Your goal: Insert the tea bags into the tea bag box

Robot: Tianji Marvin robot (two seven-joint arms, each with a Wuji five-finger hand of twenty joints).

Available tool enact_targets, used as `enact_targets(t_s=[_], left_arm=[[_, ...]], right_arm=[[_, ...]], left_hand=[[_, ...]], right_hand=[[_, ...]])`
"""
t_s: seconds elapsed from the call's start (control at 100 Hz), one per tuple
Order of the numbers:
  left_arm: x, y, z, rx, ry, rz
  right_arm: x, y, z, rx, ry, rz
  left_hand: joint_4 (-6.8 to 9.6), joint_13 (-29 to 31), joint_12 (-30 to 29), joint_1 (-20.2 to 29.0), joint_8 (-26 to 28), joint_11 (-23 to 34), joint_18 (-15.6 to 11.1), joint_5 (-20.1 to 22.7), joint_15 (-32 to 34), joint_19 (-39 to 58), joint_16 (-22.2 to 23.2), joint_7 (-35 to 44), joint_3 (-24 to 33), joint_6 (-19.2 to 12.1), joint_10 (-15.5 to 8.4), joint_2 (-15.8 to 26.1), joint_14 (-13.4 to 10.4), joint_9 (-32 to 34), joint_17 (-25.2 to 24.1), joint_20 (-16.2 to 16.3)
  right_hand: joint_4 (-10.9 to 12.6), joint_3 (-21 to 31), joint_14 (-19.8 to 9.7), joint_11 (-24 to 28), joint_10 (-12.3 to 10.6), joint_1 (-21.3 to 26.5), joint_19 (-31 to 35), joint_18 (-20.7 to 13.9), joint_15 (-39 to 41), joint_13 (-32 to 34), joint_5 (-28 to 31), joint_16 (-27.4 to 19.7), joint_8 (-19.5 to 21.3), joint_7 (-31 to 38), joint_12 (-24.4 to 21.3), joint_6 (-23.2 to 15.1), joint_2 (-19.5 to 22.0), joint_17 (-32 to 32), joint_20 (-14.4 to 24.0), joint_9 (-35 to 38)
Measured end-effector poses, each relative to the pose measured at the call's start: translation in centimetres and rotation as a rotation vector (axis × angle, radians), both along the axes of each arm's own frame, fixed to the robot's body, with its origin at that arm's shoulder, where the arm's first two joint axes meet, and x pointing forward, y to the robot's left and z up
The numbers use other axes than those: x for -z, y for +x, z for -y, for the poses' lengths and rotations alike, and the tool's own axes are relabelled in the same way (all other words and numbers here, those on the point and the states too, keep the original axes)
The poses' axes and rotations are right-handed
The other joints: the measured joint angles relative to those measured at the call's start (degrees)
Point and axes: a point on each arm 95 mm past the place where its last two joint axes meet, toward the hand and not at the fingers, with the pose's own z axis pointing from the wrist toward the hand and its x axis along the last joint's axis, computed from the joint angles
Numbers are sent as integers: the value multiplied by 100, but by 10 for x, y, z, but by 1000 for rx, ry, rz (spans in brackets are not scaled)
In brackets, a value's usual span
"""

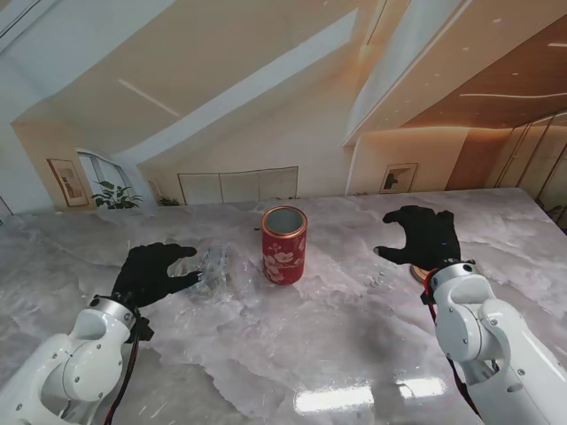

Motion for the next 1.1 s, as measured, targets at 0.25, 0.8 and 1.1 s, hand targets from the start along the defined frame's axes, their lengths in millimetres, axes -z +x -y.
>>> enact_targets(t_s=[0.25,0.8,1.1], left_arm=[[7,0,-4,-14,-51,-64],[11,-1,-4,-8,-38,-115],[12,0,-6,-16,-17,-132]], right_arm=[[1,20,19,183,-62,-28],[68,60,55,439,-109,-211],[95,77,69,476,-114,-276]], left_hand=[[0,0,-4,0,-18,-23,0,-1,0,23,0,0,0,0,-2,0,0,-59,0,97],[-17,-66,-6,127,-21,-47,0,-2,-3,117,-10,0,3,-8,0,4,0,-59,0,101],[-16,-66,-6,126,-21,-55,0,-2,-3,117,-18,0,3,-24,0,4,2,-59,0,101]], right_hand=[[5,-190,20,-16,-2,-73,-2,185,-155,-268,-661,-2,-6,-130,-2,-117,3,-1,0,-440],[22,-327,24,-1503,-82,-73,347,722,37,-529,-1724,-10,-170,-885,-704,-562,-19,389,-119,-720],[29,-259,24,-1592,-92,-168,618,781,126,-521,-1723,-7,711,-1675,-734,-712,-206,665,-372,-720]])
